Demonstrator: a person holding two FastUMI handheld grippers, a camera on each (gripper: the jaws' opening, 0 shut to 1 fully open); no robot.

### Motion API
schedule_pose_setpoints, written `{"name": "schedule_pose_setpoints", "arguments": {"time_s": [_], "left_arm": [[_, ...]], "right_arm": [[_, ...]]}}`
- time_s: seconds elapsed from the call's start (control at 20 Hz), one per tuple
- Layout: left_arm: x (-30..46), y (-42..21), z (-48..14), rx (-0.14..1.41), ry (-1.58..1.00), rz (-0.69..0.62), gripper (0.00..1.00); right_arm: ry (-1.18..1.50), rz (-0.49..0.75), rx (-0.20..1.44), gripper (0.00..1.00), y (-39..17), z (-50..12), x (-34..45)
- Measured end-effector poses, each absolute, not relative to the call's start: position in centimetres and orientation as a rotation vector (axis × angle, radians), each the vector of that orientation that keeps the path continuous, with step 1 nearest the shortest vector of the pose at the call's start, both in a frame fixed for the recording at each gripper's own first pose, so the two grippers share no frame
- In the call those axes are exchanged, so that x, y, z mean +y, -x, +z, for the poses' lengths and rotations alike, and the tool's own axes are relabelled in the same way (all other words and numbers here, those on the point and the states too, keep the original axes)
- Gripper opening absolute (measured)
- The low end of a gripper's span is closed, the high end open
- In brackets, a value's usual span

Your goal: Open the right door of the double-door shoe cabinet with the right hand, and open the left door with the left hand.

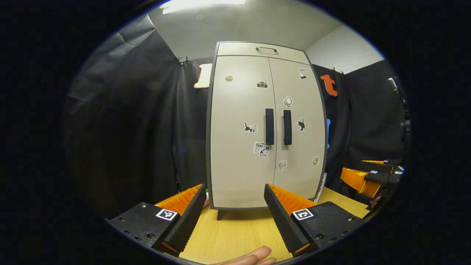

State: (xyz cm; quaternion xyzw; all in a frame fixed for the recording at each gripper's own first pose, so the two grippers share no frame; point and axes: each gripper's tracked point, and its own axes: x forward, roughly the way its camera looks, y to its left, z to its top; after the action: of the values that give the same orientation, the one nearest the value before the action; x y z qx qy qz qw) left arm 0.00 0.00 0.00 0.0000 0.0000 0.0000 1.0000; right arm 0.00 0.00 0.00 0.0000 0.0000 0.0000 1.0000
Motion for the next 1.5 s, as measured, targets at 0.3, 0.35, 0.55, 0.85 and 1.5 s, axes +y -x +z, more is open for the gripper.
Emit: {"name": "schedule_pose_setpoints", "arguments": {"time_s": [0.3, 0.35, 0.55, 0.85, 1.5], "left_arm": [[-1.2, 0.2, 0.7, -0.018, -0.003, -0.026, 0.98], [-1.4, 0.3, 0.5, -0.015, 0.008, -0.032, 0.98], [-1.2, -0.3, 0.2, -0.016, 0.025, -0.033, 0.98], [-0.2, -0.6, -0.9, -0.007, 0.04, -0.034, 0.98], [4.2, -1.6, -3.6, 0.029, 0.07, 0.011, 0.98]], "right_arm": [[0.029, -0.04, -0.009, 0.96, -0.7, 0.0, -1.0], [0.02, -0.04, -0.004, 0.94, -0.9, -0.1, -1.1], [0.02, -0.063, 0.0, 0.96, -1.6, -0.3, -2.0], [0.004, -0.041, 0.018, 0.94, -3.6, -0.7, -0.5], [0.029, 0.116, -0.029, 0.96, -18.0, 9.1, 5.5]]}}
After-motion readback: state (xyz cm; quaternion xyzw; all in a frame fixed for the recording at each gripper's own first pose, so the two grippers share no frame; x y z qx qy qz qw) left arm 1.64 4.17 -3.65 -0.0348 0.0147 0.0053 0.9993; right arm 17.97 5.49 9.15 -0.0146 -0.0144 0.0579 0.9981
